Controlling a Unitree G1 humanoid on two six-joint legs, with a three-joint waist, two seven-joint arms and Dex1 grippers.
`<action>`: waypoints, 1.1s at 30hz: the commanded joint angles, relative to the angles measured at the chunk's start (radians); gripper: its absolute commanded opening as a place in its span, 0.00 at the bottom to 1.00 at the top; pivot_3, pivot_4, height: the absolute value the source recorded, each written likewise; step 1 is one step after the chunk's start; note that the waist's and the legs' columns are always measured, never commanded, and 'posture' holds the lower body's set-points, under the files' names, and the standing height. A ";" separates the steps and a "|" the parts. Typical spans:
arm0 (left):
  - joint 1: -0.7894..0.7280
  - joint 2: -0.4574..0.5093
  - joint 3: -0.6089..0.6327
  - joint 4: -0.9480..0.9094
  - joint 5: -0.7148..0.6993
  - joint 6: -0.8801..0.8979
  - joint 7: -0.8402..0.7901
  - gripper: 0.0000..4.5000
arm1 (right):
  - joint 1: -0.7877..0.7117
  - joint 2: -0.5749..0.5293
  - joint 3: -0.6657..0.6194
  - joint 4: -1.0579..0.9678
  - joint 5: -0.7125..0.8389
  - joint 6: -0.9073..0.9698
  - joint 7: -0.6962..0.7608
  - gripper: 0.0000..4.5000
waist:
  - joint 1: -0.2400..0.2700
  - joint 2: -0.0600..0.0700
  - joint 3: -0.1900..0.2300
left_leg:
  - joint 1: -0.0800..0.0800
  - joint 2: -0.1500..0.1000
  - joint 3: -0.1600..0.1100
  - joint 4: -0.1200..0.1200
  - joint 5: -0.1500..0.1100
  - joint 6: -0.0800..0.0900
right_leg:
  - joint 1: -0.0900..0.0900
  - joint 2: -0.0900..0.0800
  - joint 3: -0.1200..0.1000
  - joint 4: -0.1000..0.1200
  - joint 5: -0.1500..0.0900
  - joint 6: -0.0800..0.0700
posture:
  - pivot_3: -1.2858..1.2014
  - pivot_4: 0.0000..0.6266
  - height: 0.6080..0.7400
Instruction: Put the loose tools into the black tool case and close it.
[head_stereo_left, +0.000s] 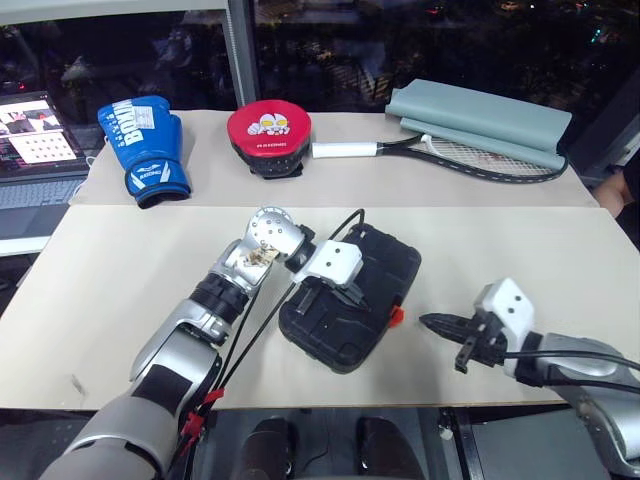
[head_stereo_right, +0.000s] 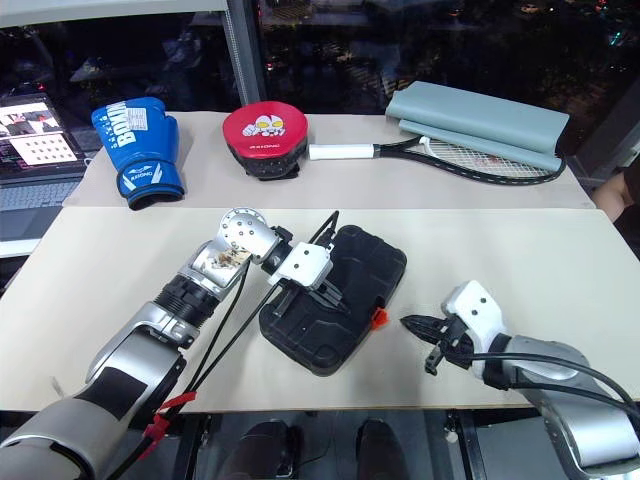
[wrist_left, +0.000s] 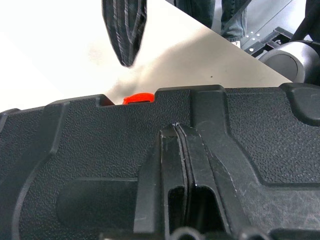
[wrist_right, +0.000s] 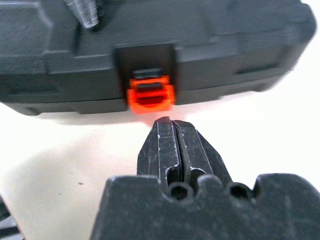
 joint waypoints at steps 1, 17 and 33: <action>0.021 0.021 -0.036 0.024 0.057 0.000 -0.009 0.01 | 0.001 0.014 0.035 0.007 -0.021 -0.035 -0.011 0.00 | -0.001 0.000 0.000 | 0.000 0.000 0.000 0.000 0.000 0.000 | 0.000 0.000 0.000 0.000 0.000 0.000 | 0.52 0.24 0.97; 0.004 0.022 -0.034 0.029 0.056 0.005 -0.014 0.01 | -0.179 0.186 0.228 0.187 -0.122 -0.126 -0.074 0.00 | -0.012 0.000 -0.001 | 0.001 0.000 0.000 0.000 0.000 0.000 | 0.000 0.001 0.001 0.001 0.000 0.000 | 0.52 0.24 0.97; 0.003 0.011 -0.035 0.031 0.056 0.010 -0.016 0.01 | -0.244 0.225 0.146 0.095 -0.037 -0.085 -0.077 0.00 | -0.026 0.000 -0.001 | 0.004 0.001 0.000 0.000 0.000 0.000 | 0.003 0.002 0.001 0.001 0.000 0.001 | 0.52 0.24 0.97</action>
